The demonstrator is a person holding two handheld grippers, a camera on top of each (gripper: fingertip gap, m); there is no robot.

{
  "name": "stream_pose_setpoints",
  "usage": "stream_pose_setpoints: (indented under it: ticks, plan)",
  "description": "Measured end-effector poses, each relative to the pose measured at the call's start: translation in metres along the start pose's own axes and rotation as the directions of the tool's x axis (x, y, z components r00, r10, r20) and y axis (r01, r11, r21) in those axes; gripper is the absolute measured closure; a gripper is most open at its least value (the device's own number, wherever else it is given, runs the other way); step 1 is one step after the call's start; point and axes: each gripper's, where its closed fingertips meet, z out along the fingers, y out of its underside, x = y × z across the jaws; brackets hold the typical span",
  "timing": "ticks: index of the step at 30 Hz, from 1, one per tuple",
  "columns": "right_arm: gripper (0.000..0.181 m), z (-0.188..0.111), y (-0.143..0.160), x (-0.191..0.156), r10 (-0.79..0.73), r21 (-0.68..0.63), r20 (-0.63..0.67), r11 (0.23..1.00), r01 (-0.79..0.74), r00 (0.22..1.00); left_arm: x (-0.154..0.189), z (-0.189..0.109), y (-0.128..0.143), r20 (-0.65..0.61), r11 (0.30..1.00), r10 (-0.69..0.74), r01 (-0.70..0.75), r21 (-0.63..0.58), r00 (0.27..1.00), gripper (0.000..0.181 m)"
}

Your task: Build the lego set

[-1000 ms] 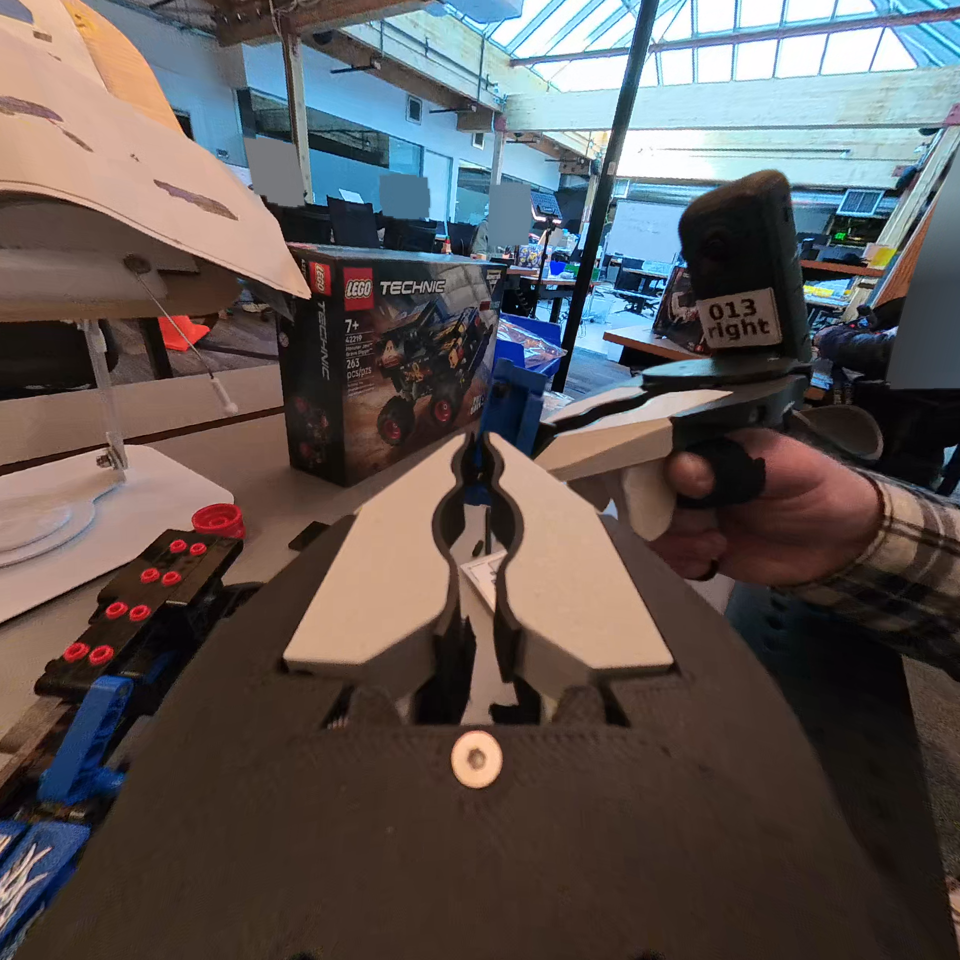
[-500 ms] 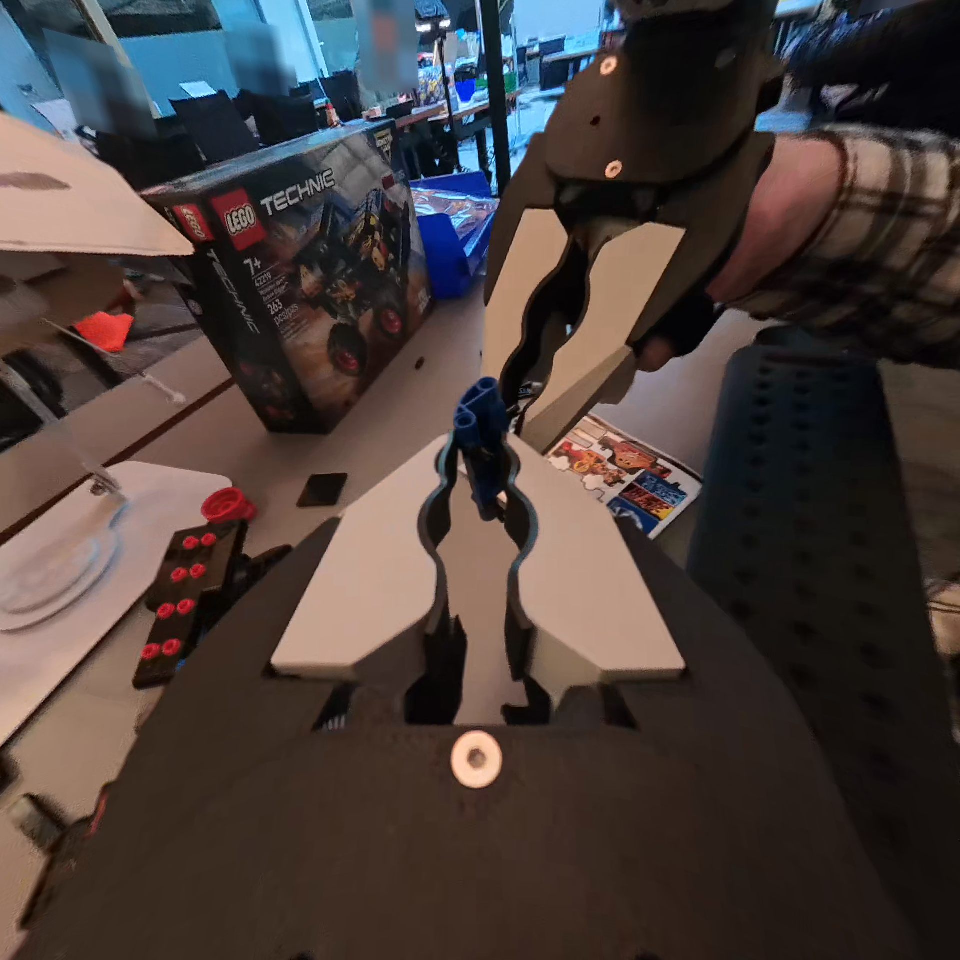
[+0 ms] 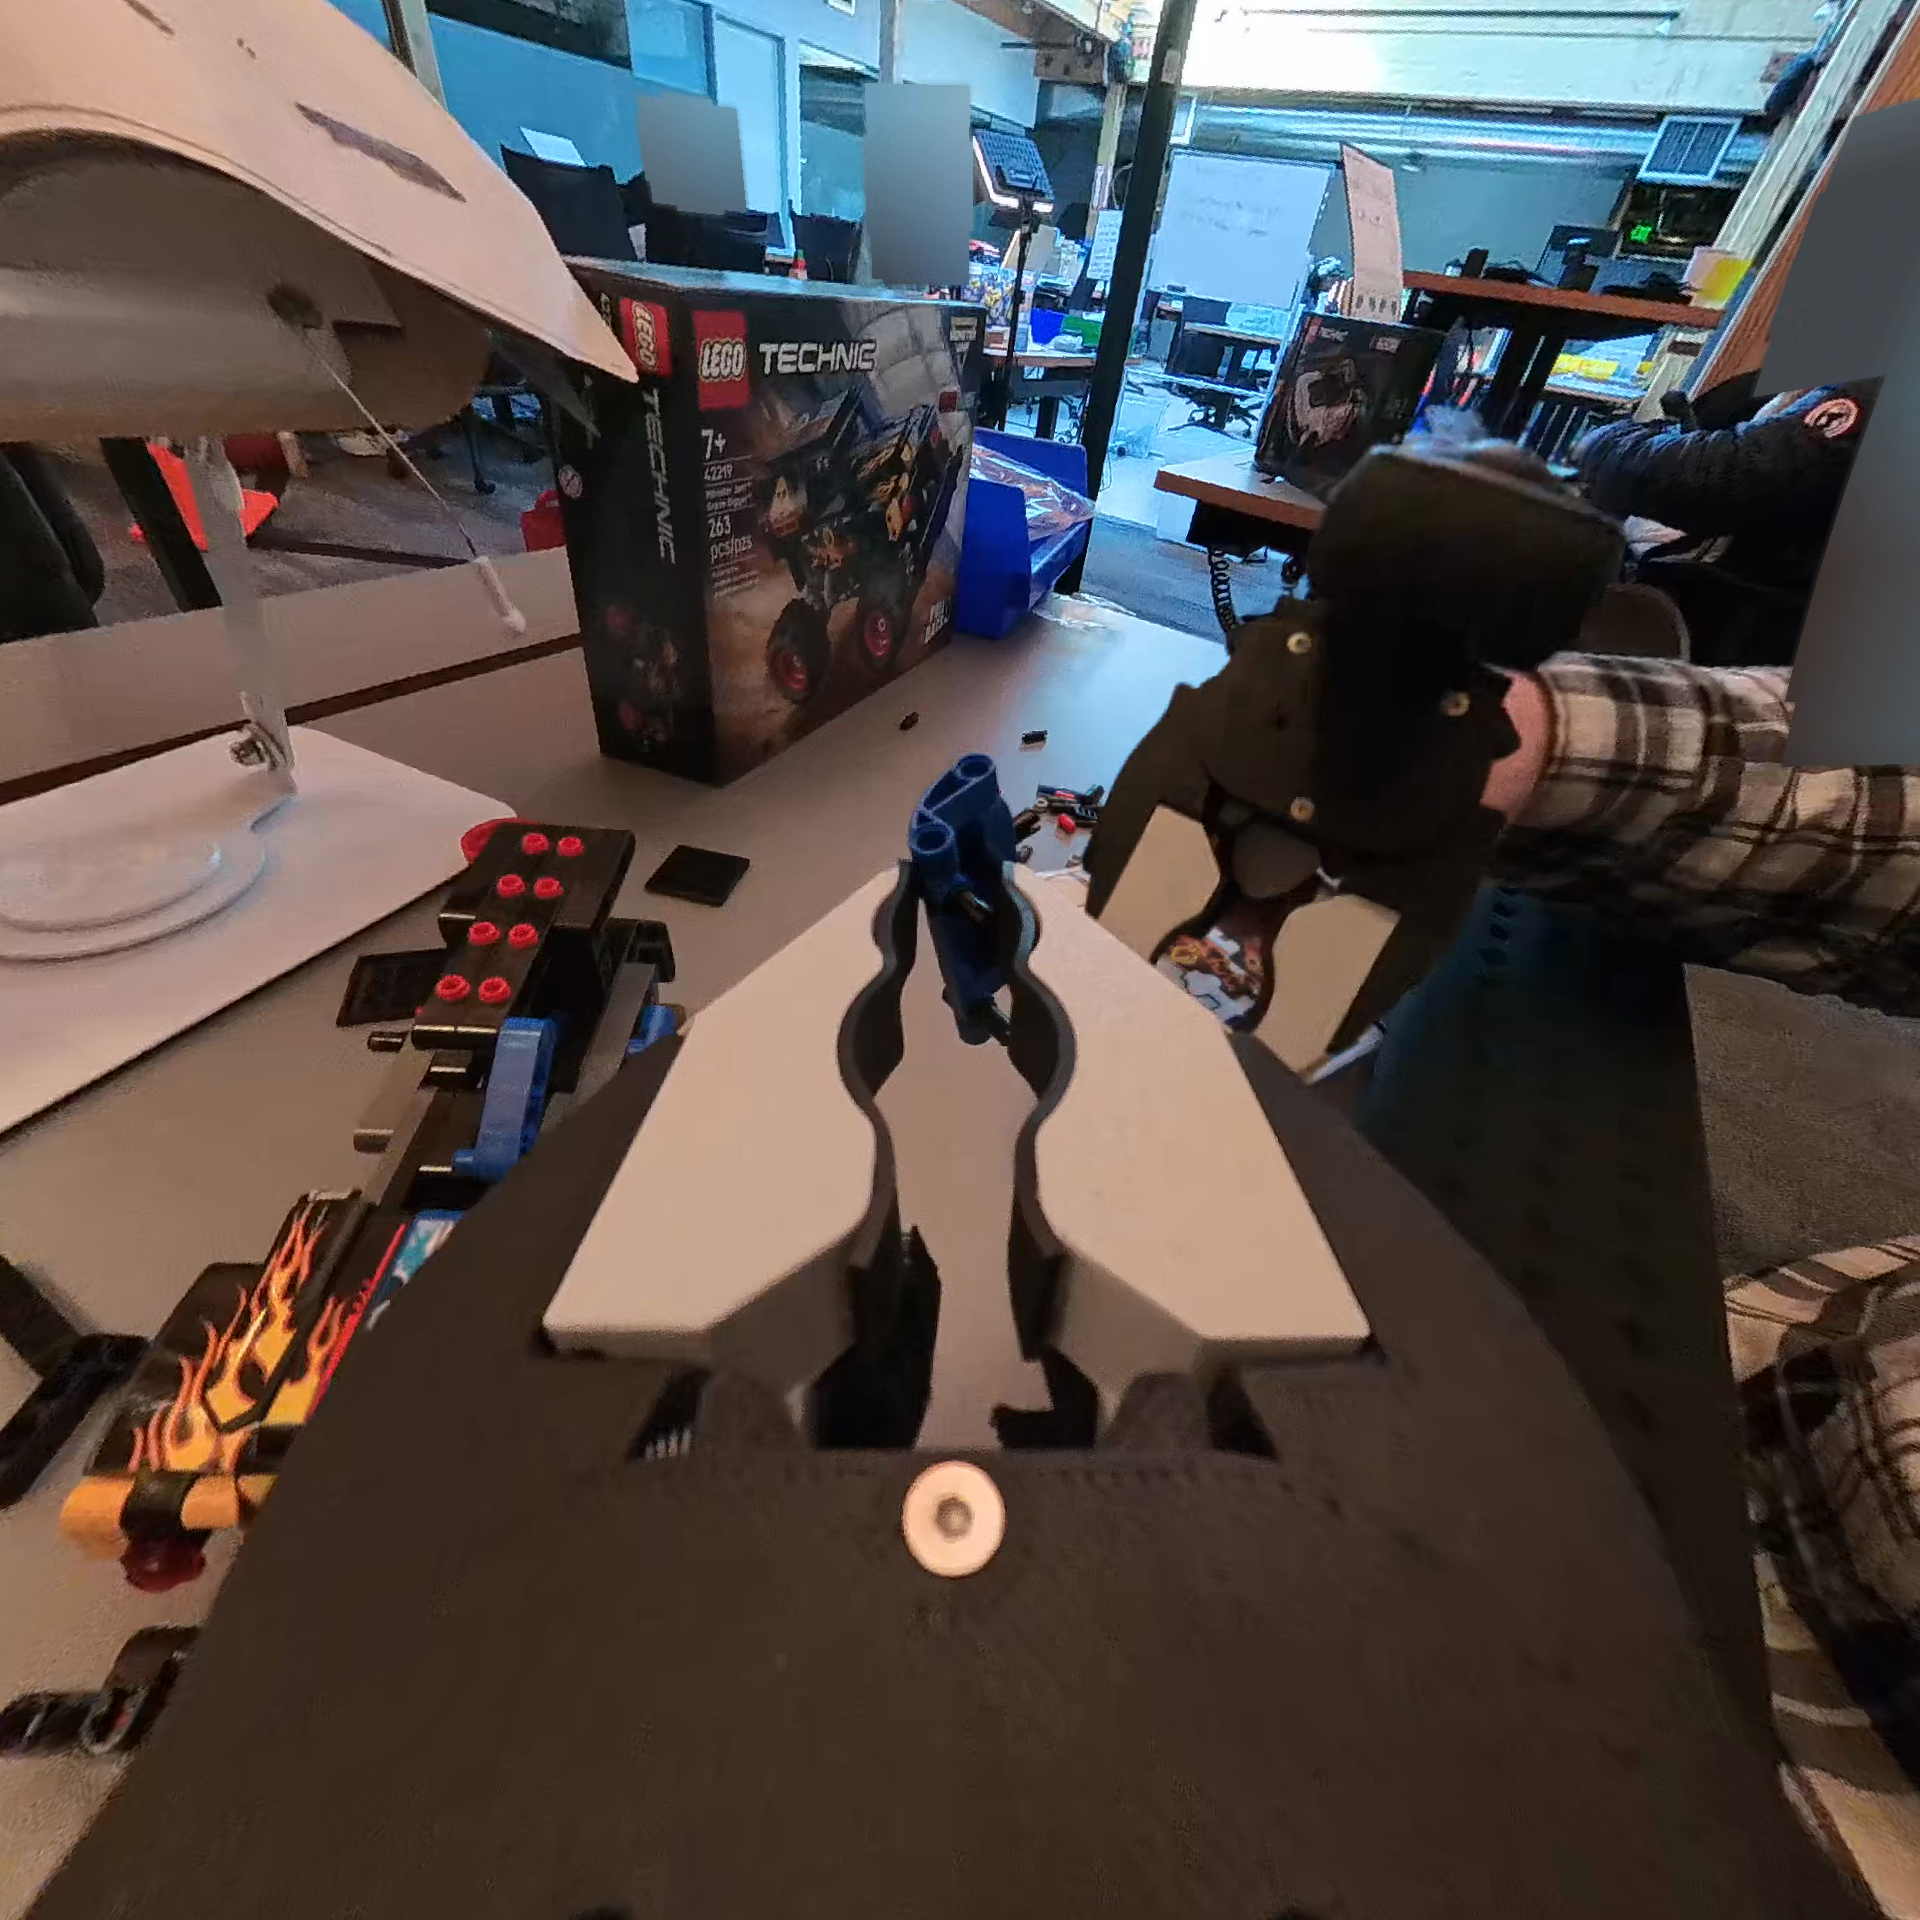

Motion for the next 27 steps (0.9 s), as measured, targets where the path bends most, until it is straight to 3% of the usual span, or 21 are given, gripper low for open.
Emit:
stream_pose_setpoints:
  ticks: [8, 14, 17, 23, 27]
  plan:
    - [0.181, 0.014, -0.003, -0.004, -0.047, -0.024, 0.073, 0.999, 0.049, 0.996, -0.002, 0.001, 0.006, 0.002, 1.000, -0.014, 0.015, -0.014, 1.000, 0.168]
    - [0.181, 0.007, 0.006, 0.002, 0.018, -0.019, 0.058, 1.000, -0.017, 0.998, -0.008, -0.001, 0.007, 0.027, 1.000, -0.022, 0.022, -0.020, 0.999, 0.168]
    - [0.177, -0.001, -0.006, 0.000, 0.031, 0.051, 0.062, 0.998, -0.034, 0.998, -0.011, -0.007, 0.002, 0.037, 1.000, -0.025, 0.025, 0.000, 0.999, 0.168]
    - [0.160, 0.009, -0.043, -0.018, -0.119, 0.108, 0.068, 0.988, 0.111, 0.991, -0.015, -0.024, -0.003, 0.061, 0.999, -0.015, 0.012, 0.044, 0.998, 0.168]
    - [0.160, 0.030, -0.054, -0.022, -0.223, 0.061, 0.079, 0.974, 0.219, 0.972, -0.018, -0.032, -0.002, 0.078, 0.998, -0.015, 0.011, 0.055, 0.997, 0.168]
